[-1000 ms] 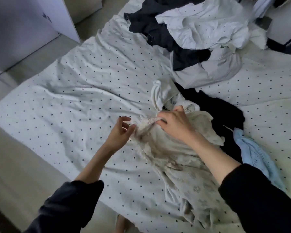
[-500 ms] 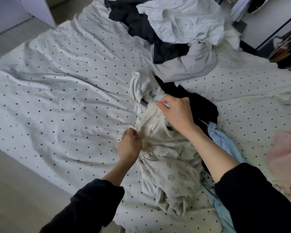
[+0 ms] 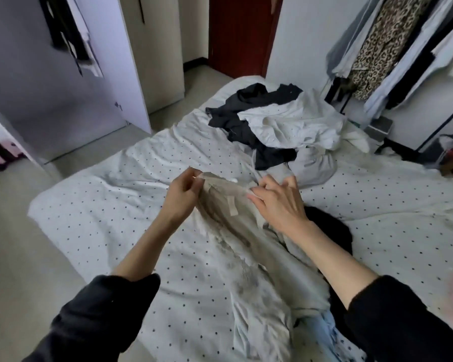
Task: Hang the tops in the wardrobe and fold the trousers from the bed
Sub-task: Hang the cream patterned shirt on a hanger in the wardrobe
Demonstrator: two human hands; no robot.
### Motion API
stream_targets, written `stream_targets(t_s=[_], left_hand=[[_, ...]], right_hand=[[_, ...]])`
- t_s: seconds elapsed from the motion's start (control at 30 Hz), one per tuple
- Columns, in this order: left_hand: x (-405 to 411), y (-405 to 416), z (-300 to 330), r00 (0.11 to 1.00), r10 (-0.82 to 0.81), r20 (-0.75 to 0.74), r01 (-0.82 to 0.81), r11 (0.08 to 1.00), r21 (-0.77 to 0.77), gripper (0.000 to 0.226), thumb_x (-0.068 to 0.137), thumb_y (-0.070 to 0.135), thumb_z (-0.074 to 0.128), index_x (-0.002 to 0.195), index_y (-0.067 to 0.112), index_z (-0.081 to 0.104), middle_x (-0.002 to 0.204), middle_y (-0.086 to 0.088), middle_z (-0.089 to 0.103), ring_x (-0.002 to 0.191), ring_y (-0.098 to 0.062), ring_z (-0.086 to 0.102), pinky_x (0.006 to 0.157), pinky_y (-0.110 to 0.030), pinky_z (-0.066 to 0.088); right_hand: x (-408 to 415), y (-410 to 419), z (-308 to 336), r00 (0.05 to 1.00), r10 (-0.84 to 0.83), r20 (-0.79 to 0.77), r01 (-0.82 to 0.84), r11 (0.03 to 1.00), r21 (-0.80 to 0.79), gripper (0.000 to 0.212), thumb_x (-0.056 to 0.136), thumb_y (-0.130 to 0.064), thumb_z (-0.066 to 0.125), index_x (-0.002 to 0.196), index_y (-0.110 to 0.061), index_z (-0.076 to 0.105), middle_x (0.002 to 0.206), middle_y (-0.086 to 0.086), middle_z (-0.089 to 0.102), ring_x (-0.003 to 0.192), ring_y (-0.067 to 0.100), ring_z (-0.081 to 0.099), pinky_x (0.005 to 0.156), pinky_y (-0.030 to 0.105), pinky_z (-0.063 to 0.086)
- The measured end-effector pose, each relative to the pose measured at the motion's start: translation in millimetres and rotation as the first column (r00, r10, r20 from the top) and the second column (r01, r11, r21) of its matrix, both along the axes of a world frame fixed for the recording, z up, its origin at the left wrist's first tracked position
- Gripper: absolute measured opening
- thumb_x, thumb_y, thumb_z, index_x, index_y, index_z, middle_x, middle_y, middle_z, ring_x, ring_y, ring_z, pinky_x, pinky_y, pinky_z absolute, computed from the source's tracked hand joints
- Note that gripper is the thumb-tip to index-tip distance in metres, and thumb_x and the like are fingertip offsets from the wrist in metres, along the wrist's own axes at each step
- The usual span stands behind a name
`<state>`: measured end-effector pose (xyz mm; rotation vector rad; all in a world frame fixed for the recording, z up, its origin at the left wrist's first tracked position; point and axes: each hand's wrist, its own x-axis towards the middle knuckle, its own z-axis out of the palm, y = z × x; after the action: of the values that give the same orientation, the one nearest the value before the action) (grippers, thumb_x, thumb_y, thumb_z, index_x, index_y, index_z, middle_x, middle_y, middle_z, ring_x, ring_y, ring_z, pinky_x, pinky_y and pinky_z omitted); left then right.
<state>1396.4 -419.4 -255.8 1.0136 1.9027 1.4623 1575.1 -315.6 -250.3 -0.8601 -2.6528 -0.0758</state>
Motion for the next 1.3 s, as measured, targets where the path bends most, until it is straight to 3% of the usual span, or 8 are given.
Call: stream_targets(t_s=[0.13, 0.33, 0.57, 0.73, 0.83, 0.97, 1.13, 1.3], left_hand=[[-31.3, -33.8, 76.0, 0.973, 0.066, -0.222, -0.043, 0.994, 0.104, 0.017, 0.097, 0.019, 0.044, 0.082, 0.017, 0.052, 0.064, 0.005, 0.049, 0.056, 0.0, 0.042, 0.053, -0.014, 0.033], [-120.8, -112.5, 190.6, 0.749, 0.393, -0.533, -0.256, 0.914, 0.314, 0.011, 0.096, 0.013, 0.046, 0.09, 0.015, 0.054, 0.063, 0.012, 0.049, 0.058, -0.006, 0.043, 0.054, -0.02, 0.03], [-252.8, -229.3, 243.7, 0.512, 0.615, -0.6, -0.415, 0.789, 0.454, 0.015, 0.093, 0.013, 0.054, 0.098, 0.005, 0.066, 0.089, -0.013, 0.061, 0.082, -0.031, 0.059, 0.073, -0.035, 0.045], [-337.2, -301.4, 227.8, 0.566, 0.626, -0.537, -0.496, 0.779, 0.384, 0.011, 0.09, 0.02, 0.061, 0.089, 0.013, 0.07, 0.075, 0.003, 0.061, 0.067, -0.006, 0.057, 0.061, -0.015, 0.037], [-388.1, -330.0, 217.8, 0.65, 0.624, -0.434, -0.519, 0.781, 0.348, 0.01, 0.087, 0.019, 0.064, 0.079, 0.018, 0.068, 0.058, 0.014, 0.055, 0.047, 0.008, 0.049, 0.049, -0.006, 0.034], [-446.1, -341.6, 197.6, 0.679, 0.585, -0.444, -0.506, 0.811, 0.294, 0.017, 0.091, 0.015, 0.059, 0.075, 0.021, 0.061, 0.06, 0.012, 0.057, 0.051, 0.004, 0.052, 0.052, -0.006, 0.037], [-532.3, -343.9, 168.0, 0.645, 0.577, -0.501, -0.54, 0.808, 0.235, 0.016, 0.09, 0.013, 0.06, 0.08, 0.025, 0.059, 0.071, 0.012, 0.061, 0.066, 0.003, 0.053, 0.061, -0.006, 0.04], [-634.9, -315.4, 133.9, 0.611, 0.53, -0.588, -0.59, 0.8, 0.108, 0.026, 0.085, 0.023, 0.066, 0.105, 0.026, 0.051, 0.089, 0.007, 0.056, 0.076, -0.01, 0.053, 0.065, -0.022, 0.04]], right_hand=[[-39.7, -14.7, 71.1, 0.982, 0.011, -0.189, 0.006, 0.996, 0.088, 0.014, 0.084, -0.022, 0.066, 0.078, -0.011, 0.073, 0.093, 0.008, 0.061, 0.084, 0.029, 0.057, 0.077, 0.042, 0.031], [-147.9, -67.0, 180.3, 0.936, 0.206, -0.286, -0.145, 0.965, 0.218, 0.026, 0.096, -0.025, 0.048, 0.091, -0.011, 0.07, 0.087, 0.006, 0.067, 0.084, 0.027, 0.058, 0.08, 0.035, 0.021], [-306.6, -162.8, 252.8, 0.817, 0.339, -0.466, -0.272, 0.94, 0.207, 0.019, 0.096, -0.02, 0.046, 0.103, -0.013, 0.062, 0.094, 0.006, 0.071, 0.085, 0.03, 0.057, 0.078, 0.029, 0.02], [-412.8, -220.8, 253.4, 0.785, 0.318, -0.532, -0.372, 0.928, 0.005, 0.014, 0.093, -0.018, 0.049, 0.096, -0.017, 0.062, 0.079, -0.002, 0.067, 0.079, 0.026, 0.057, 0.082, 0.03, 0.027], [-474.9, -247.1, 249.9, 0.742, 0.27, -0.613, -0.493, 0.84, -0.227, 0.01, 0.09, -0.019, 0.056, 0.094, -0.018, 0.065, 0.076, -0.005, 0.065, 0.076, 0.017, 0.058, 0.078, 0.03, 0.04], [-546.4, -266.5, 245.2, 0.727, 0.264, -0.633, -0.568, 0.749, -0.34, 0.015, 0.088, -0.019, 0.059, 0.097, -0.015, 0.071, 0.094, 0.002, 0.072, 0.087, 0.014, 0.062, 0.077, 0.029, 0.046], [-640.1, -274.1, 234.8, 0.727, 0.352, -0.589, -0.618, 0.71, -0.338, 0.014, 0.088, -0.019, 0.059, 0.091, -0.014, 0.071, 0.09, 0.004, 0.072, 0.091, 0.022, 0.064, 0.084, 0.037, 0.048], [-751.9, -259.4, 228.2, 0.718, 0.406, -0.566, -0.64, 0.703, -0.309, 0.016, 0.088, -0.019, 0.057, 0.089, -0.015, 0.072, 0.085, 0.003, 0.071, 0.091, 0.026, 0.062, 0.088, 0.038, 0.043]])
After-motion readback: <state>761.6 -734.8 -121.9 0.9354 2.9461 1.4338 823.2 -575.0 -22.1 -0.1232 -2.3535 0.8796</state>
